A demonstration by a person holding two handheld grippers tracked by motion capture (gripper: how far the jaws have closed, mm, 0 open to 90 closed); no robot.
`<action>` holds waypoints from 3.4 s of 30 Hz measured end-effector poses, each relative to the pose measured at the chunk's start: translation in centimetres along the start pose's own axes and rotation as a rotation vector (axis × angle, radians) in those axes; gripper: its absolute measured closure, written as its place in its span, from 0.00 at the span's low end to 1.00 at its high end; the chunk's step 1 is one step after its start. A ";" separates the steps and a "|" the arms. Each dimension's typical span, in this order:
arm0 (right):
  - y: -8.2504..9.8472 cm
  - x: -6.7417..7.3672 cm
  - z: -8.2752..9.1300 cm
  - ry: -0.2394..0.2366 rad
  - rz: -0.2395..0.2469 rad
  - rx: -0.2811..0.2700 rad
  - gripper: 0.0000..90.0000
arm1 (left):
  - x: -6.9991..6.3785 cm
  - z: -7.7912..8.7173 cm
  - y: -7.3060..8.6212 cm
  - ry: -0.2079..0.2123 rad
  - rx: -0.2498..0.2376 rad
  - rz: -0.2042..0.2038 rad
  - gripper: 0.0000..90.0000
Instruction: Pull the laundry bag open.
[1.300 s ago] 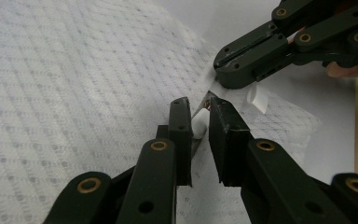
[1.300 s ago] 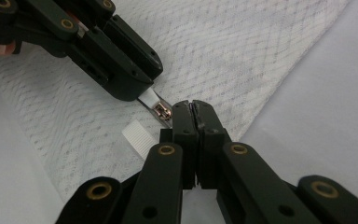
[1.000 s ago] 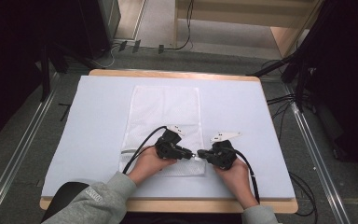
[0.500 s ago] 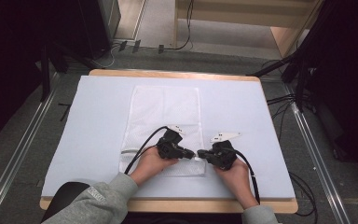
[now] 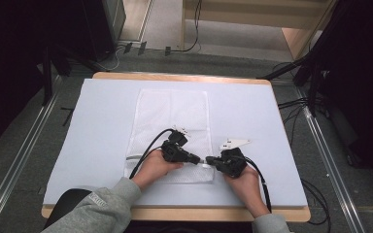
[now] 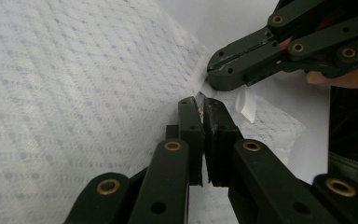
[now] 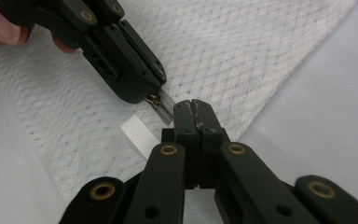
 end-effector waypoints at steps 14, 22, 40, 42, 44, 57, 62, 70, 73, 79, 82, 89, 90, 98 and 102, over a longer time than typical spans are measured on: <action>0.1 -0.1 0.1 -0.031 -0.007 -0.007 1.00 | 0.7 1.4 0.6 0.011 0.033 0.013 0.98; 0.1 -0.2 0.0 -0.028 0.006 -0.003 1.00 | 0.9 2.2 1.0 0.025 0.045 0.022 0.98; 0.1 -0.3 0.1 -0.046 -0.010 -0.005 1.00 | 2.3 5.0 2.7 0.012 0.047 0.049 0.98; 0.1 -0.3 0.1 -0.050 -0.012 -0.015 1.00 | 2.5 5.5 2.7 0.008 0.035 0.054 0.98; 0.1 -0.3 0.1 -0.047 0.000 -0.018 1.00 | 2.6 5.8 2.8 0.001 0.033 0.049 0.98; 0.1 -0.3 0.1 -0.048 0.000 -0.015 1.00 | 2.7 6.1 3.3 0.000 0.043 0.039 0.98; 0.1 -0.3 0.1 -0.049 -0.002 -0.014 1.00 | 2.8 6.4 3.3 0.003 0.035 0.053 0.98; 0.2 -0.3 0.1 -0.053 0.000 -0.008 1.00 | 3.2 7.2 3.7 -0.011 0.037 0.051 0.98; 0.1 -0.3 0.1 -0.053 0.005 -0.008 1.00 | 3.0 7.3 3.8 -0.008 0.042 0.044 0.98; 0.1 -0.3 0.1 -0.058 0.002 -0.003 1.00 | 3.3 7.7 4.2 -0.027 0.050 0.051 0.98; 0.1 -0.3 0.1 -0.062 0.003 0.000 1.00 | 3.5 8.3 4.3 -0.026 0.034 0.054 0.98; 0.0 -0.4 0.0 -0.073 0.005 0.006 1.00 | 4.1 10.1 5.3 -0.041 0.017 0.070 0.98; 0.0 -0.4 0.1 -0.073 0.003 0.008 1.00 | 4.3 10.4 5.6 -0.048 0.016 0.070 0.98; 0.0 -0.4 0.1 -0.076 0.025 0.009 1.00 | 5.1 12.1 6.9 -0.064 0.006 0.087 0.98; 0.0 -0.4 0.0 -0.082 0.024 0.012 1.00 | 5.4 12.8 7.5 -0.074 0.002 0.100 0.98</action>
Point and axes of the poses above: each handheld gripper's, and its own axes: z roughly backward along the jaws, y roughly out of its underside, x roughly to its left, the point moved 10 cm from there along -z, roughly forward along the jaws
